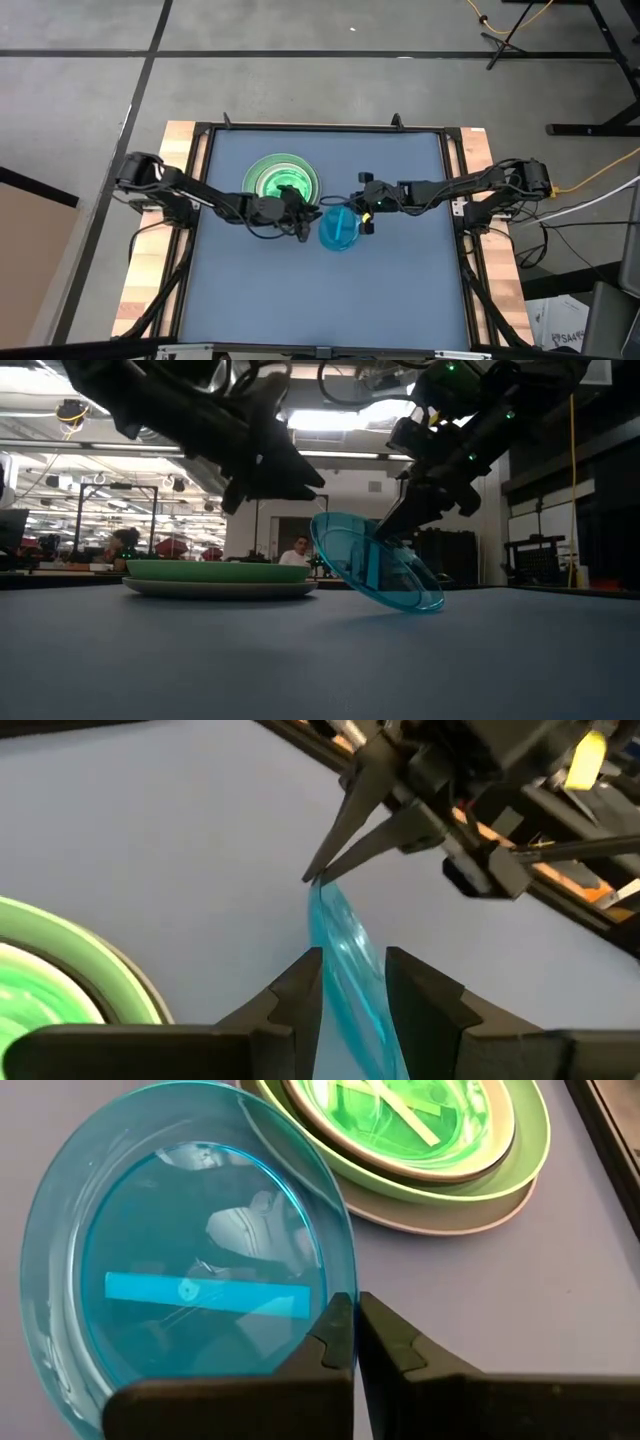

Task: Stack plastic plates
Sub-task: Stack the blue plate on top of the light green plate

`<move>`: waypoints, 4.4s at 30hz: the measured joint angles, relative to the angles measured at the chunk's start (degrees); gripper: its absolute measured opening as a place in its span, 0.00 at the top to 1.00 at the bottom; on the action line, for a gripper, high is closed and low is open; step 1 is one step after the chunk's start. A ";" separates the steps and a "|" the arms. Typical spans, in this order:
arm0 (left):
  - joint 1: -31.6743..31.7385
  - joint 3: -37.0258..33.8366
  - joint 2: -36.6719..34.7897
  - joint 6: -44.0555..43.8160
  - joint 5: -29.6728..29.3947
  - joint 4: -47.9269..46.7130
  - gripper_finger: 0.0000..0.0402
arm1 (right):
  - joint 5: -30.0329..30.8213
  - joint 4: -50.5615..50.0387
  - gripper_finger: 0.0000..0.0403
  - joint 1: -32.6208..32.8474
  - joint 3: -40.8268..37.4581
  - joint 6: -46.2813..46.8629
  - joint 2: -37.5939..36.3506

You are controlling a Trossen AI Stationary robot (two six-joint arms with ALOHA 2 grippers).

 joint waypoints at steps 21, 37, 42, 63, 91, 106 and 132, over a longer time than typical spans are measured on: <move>0.02 0.00 3.57 -0.11 -0.38 0.12 0.74 | 0.00 0.18 1.00 0.00 0.00 5.67 0.00; 0.07 0.00 3.57 0.04 -1.06 -1.01 0.74 | -0.09 1.22 1.00 0.00 0.00 14.00 0.00; 0.11 0.02 3.52 0.05 -2.68 -3.50 0.74 | -0.11 2.20 1.00 0.00 0.00 16.93 0.00; 0.11 0.02 3.52 0.11 -4.79 -5.73 0.81 | -0.13 3.06 1.00 0.00 0.01 17.49 0.00; 0.11 0.02 3.52 0.48 -4.99 -5.77 0.99 | -0.31 3.08 0.80 0.02 0.00 16.20 -0.42; 0.13 0.02 2.21 0.63 -4.36 -6.21 1.00 | -0.14 -1.44 0.80 0.00 0.02 13.78 -10.20; 14.84 0.00 -20.32 0.46 12.41 -22.01 1.00 | -0.13 -23.14 0.80 0.00 0.02 7.85 -38.29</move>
